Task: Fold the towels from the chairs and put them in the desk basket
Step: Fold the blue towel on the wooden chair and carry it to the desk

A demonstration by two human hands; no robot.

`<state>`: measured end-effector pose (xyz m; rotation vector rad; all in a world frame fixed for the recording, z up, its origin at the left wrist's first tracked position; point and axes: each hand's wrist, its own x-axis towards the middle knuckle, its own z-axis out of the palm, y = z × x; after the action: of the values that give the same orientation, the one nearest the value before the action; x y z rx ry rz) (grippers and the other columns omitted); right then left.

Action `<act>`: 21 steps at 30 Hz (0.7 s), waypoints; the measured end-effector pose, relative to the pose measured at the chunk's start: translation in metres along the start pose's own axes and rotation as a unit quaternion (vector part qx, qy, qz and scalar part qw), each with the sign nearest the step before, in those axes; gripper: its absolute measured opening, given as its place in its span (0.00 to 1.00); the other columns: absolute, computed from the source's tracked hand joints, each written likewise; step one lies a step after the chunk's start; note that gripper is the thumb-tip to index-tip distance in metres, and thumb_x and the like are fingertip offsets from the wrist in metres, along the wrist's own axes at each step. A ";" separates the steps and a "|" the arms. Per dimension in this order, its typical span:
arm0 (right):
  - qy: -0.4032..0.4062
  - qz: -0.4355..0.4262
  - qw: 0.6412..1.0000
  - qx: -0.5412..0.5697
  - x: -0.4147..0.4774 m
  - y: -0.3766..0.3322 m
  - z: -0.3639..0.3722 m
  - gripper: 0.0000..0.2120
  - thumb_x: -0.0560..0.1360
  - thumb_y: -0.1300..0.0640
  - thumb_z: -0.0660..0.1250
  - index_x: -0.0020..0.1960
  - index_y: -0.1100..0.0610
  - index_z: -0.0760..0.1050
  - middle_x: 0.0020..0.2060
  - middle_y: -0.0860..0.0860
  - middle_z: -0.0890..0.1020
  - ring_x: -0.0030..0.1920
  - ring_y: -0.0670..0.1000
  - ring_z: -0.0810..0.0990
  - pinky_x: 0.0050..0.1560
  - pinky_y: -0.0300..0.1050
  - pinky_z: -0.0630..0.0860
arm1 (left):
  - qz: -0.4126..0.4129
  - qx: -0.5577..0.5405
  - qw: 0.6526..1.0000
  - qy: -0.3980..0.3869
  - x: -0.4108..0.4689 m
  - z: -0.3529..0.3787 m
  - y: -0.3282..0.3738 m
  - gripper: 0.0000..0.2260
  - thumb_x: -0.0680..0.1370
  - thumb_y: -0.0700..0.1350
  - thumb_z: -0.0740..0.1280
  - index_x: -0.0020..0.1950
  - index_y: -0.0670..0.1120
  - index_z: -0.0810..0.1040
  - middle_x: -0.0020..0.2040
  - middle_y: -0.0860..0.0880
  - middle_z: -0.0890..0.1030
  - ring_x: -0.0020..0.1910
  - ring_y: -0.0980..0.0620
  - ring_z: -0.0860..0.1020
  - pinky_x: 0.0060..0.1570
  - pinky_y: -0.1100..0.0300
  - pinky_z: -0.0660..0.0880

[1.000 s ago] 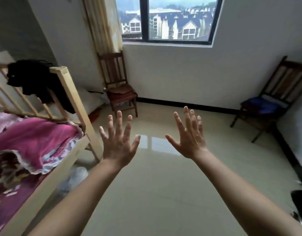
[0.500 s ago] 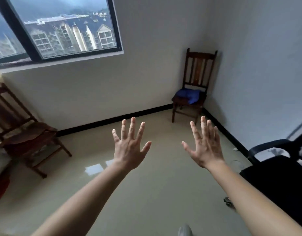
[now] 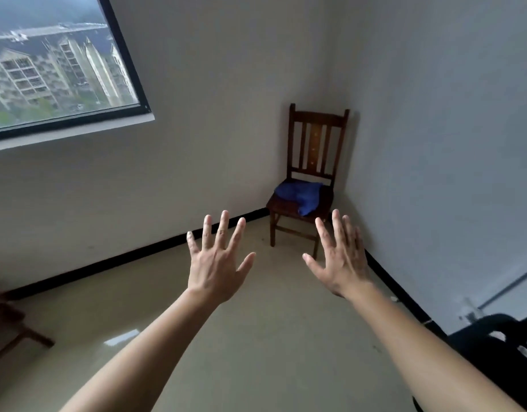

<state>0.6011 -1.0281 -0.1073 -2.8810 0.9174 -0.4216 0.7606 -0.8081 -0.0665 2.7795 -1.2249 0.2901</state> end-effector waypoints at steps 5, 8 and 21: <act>-0.005 0.004 0.999 -0.037 0.099 0.019 0.042 0.42 0.73 0.32 0.55 0.81 0.51 0.49 0.80 0.60 0.47 0.79 0.62 0.47 0.77 0.62 0.50 | 0.019 -0.015 0.999 -0.030 0.107 0.051 -0.009 0.34 0.77 0.67 0.47 0.80 0.56 0.45 0.81 0.47 0.47 0.79 0.39 0.45 0.72 0.32 0.51; -0.022 0.033 0.998 -0.057 0.178 0.028 0.060 0.43 0.75 0.34 0.60 0.81 0.53 0.48 0.80 0.60 0.45 0.79 0.63 0.47 0.77 0.61 0.49 | 0.055 -0.010 0.997 -0.051 0.194 0.074 -0.018 0.33 0.78 0.67 0.47 0.79 0.56 0.41 0.81 0.48 0.44 0.79 0.40 0.44 0.72 0.33 0.50; -0.023 0.093 0.994 -0.048 0.441 0.132 0.105 0.39 0.79 0.39 0.57 0.81 0.54 0.45 0.80 0.59 0.47 0.80 0.60 0.48 0.78 0.59 0.50 | 0.128 -0.031 0.988 -0.086 0.528 0.141 0.014 0.32 0.79 0.66 0.47 0.79 0.56 0.40 0.81 0.47 0.44 0.79 0.40 0.45 0.73 0.34 0.52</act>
<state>0.9026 -1.3909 -0.1269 -2.8398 1.2179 -0.3008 1.1183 -1.2201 -0.0941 2.6394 -1.6060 0.0276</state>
